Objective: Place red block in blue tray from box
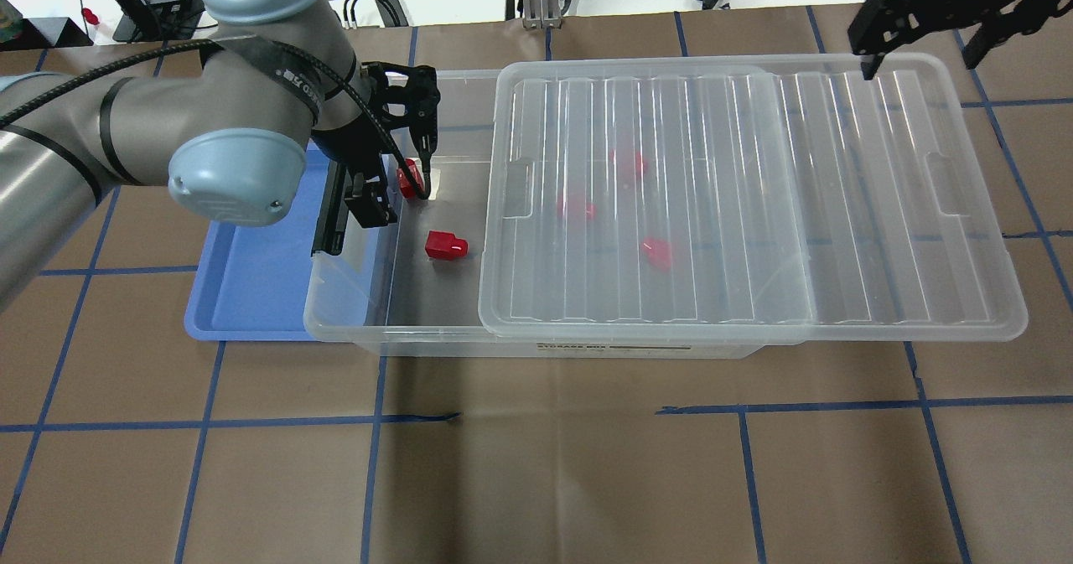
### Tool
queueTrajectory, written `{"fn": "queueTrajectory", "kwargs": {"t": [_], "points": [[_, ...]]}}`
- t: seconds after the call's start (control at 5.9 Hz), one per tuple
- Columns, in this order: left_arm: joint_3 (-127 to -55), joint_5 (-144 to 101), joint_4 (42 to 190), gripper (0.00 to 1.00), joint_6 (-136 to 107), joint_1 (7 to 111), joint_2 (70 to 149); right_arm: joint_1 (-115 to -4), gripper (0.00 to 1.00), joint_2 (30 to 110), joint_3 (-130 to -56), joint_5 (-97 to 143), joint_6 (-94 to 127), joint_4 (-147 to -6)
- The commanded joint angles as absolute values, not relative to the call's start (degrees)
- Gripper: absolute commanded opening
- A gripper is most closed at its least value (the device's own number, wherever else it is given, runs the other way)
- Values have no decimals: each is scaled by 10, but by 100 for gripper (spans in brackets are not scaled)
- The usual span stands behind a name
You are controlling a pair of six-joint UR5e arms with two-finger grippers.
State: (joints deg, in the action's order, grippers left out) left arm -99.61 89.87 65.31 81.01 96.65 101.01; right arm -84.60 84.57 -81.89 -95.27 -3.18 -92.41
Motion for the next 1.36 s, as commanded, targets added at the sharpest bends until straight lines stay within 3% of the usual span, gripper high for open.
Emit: {"fn": "queueTrajectory", "kwargs": {"t": [0.0,0.85,1.02,1.19], "points": [[-998,897,625,98,809,973,1082,-896,100,841,-791,-894,59,-847],[-999,894,568,97,806,974,1180,-895,100,843,-794,-895,58,-829],[-1003,896,548,89,806,977,1190,-895,100,843,-795,-895,55,-830],[-1002,899,548,64,809,979,1193,-894,100,843,-795,-895,54,-830]]}}
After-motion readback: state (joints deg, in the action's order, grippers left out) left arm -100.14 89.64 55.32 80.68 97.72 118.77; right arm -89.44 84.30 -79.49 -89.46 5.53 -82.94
